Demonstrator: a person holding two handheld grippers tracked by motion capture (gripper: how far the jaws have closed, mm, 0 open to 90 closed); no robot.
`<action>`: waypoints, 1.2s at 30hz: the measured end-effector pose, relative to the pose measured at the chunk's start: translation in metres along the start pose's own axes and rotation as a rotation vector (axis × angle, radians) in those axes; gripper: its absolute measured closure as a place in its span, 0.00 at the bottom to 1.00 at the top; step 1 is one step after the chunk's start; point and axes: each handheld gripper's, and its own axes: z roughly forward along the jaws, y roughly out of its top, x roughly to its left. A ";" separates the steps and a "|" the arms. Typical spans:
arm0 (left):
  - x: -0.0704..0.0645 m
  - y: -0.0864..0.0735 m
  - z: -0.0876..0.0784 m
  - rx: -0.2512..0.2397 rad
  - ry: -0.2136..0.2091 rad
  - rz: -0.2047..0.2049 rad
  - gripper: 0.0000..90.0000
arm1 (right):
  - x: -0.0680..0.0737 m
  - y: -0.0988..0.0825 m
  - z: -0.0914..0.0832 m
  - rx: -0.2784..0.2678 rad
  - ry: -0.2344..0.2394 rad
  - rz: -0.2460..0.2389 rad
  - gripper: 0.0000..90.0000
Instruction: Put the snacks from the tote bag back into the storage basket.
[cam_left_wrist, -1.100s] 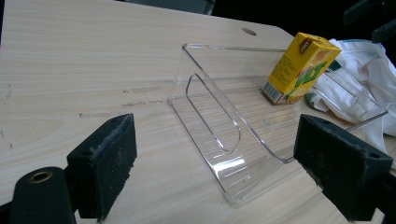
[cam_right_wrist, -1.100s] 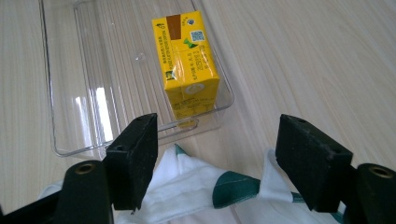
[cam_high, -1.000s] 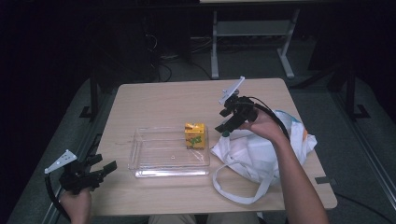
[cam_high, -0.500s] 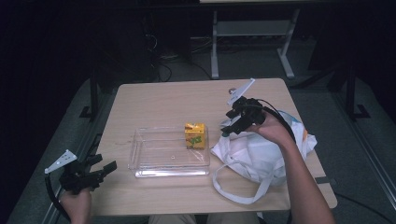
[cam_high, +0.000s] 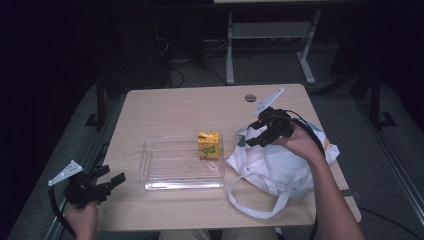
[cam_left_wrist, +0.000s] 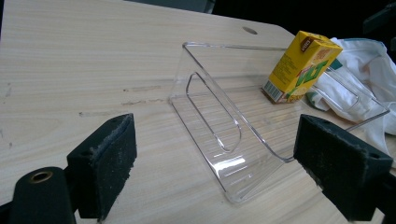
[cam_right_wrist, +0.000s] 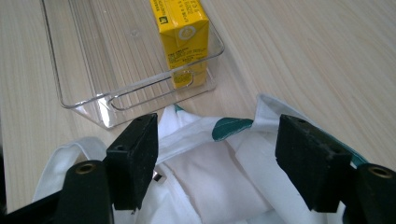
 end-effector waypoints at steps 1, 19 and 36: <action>0.000 0.000 0.000 0.000 0.000 0.001 0.14 | 0.000 -0.001 -0.001 -0.007 -0.003 -0.008 0.33; 0.000 0.000 0.000 -0.004 0.000 -0.001 0.14 | 0.008 -0.030 -0.016 -0.042 -0.022 0.053 0.33; -0.001 0.000 0.000 0.001 0.003 0.003 0.14 | 0.015 -0.067 -0.032 -0.077 -0.058 0.103 0.33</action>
